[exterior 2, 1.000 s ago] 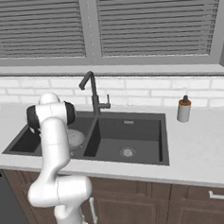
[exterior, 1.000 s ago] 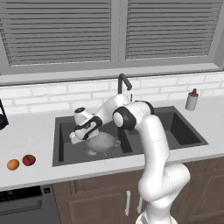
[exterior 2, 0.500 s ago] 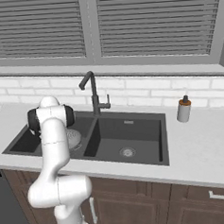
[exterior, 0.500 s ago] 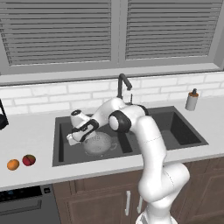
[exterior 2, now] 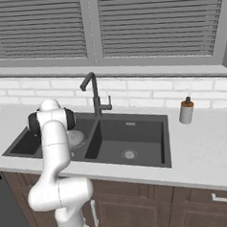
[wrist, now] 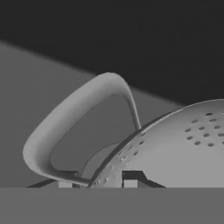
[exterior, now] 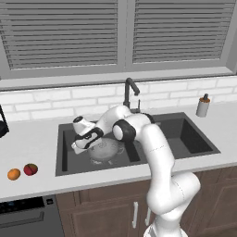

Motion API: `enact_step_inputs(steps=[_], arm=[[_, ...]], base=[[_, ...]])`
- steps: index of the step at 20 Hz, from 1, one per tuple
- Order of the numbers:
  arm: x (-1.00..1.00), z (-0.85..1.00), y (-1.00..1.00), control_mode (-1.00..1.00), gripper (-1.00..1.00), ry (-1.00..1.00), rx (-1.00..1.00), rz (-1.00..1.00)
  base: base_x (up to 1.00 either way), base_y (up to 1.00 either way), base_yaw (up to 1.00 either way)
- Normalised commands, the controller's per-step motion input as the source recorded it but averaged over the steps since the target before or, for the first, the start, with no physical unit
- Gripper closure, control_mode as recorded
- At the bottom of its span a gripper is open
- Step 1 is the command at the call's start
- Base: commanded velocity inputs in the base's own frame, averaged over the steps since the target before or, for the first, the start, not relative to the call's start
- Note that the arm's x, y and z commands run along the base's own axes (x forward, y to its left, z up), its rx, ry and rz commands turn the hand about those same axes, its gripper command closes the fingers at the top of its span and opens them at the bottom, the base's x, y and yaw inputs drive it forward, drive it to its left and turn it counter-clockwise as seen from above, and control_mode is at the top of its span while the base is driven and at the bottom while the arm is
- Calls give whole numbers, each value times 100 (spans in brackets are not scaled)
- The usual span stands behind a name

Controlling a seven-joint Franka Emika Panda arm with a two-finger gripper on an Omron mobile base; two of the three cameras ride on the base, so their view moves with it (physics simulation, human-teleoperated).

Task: Put the colander in the sink, put the mango, tangerine in the colander, and turn on the sink faucet and pour water over the colander.

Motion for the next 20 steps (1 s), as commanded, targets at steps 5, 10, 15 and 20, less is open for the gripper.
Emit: enact_step_inputs(steps=[5,10,15,20], arm=[[-1,-17,-55,-100,100,0,0,15],[-7,-10,-55,-100,100,0,0,11],[-14,-3,-52,-100,100,0,0,8],[0,-15,-17,-100,100,0,3,5]], base=[[0,0,0],[0,0,0],[0,0,0],[0,0,0]])
